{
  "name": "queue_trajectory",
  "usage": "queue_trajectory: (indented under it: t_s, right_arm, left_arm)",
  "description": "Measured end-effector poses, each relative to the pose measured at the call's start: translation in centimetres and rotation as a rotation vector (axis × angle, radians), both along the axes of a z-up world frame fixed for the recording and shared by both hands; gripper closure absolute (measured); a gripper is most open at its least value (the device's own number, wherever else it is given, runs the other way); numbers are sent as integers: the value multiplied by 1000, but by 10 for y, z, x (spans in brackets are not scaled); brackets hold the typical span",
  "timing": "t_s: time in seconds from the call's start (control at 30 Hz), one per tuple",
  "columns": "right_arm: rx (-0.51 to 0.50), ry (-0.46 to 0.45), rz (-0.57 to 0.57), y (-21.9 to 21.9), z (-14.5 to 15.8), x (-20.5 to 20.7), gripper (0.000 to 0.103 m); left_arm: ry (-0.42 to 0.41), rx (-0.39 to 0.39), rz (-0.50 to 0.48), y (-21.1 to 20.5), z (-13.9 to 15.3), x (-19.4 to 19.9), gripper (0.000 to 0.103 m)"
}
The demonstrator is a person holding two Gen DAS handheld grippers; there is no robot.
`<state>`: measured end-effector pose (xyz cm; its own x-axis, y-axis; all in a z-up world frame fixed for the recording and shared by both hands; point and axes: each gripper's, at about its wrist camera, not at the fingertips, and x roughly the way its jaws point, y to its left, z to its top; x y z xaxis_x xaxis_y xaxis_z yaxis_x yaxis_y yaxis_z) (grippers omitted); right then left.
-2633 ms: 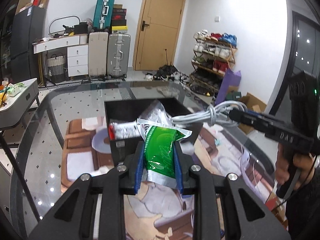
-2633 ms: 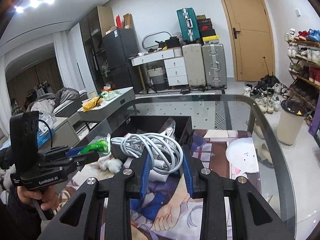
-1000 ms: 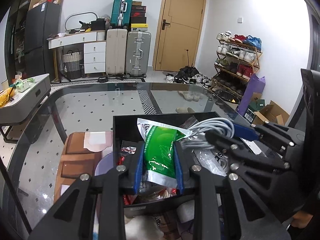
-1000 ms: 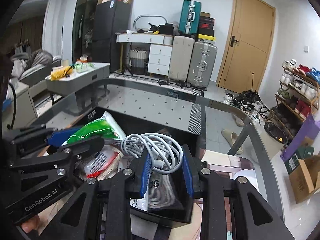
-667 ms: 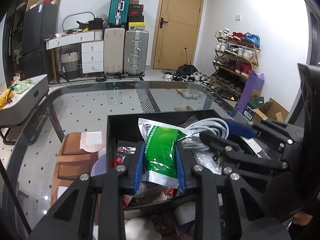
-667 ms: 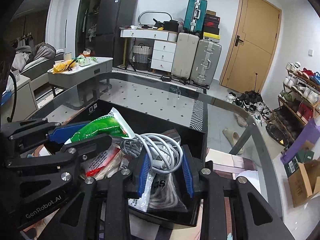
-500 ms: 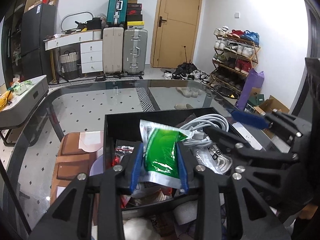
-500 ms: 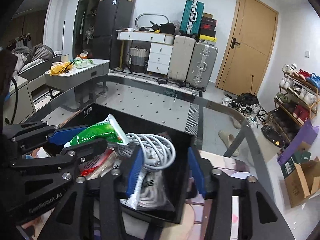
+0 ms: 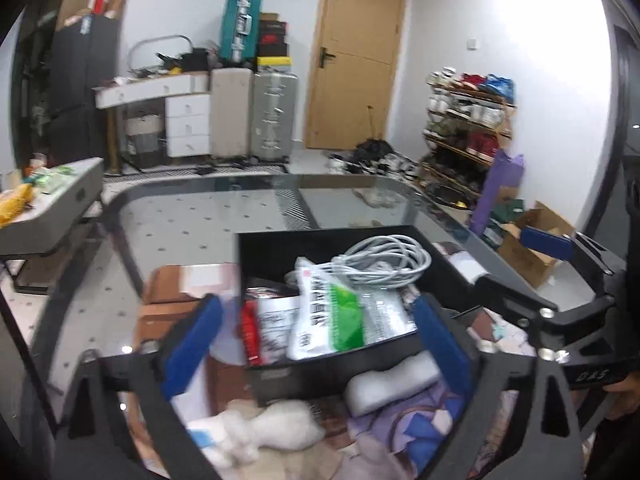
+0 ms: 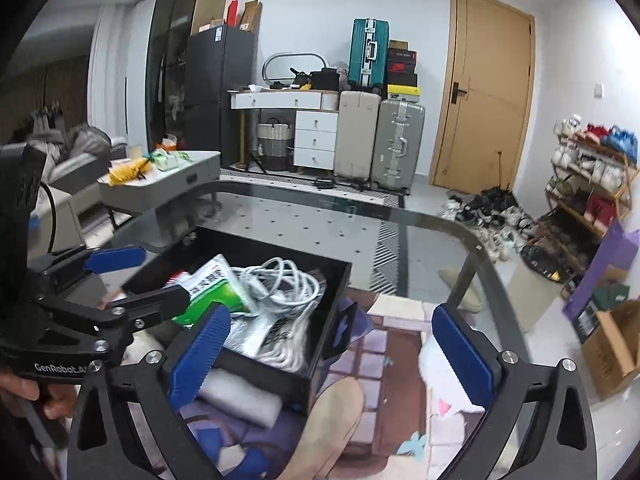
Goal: Organize soft objects
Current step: 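Open both grippers to release the packet and cable into the box, then move the right gripper to the white foam block and grasp it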
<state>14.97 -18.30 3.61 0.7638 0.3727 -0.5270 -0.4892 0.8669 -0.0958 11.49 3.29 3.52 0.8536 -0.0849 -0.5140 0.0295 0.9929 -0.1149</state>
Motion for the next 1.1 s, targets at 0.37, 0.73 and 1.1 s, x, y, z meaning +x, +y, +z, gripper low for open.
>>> queue_trajectory:
  t_s: [0.37, 0.73, 1.1]
  right_arm:
    - [11, 53, 60, 4, 7, -18, 1]
    - [17, 133, 65, 1, -8, -21, 1]
    - [2, 173, 87, 10, -17, -18, 1]
  left_arm:
    - [15, 32, 24, 18, -4, -37, 0]
    - [114, 15, 38, 26, -32, -47, 0]
    - [166, 4, 34, 30, -43, -44, 0]
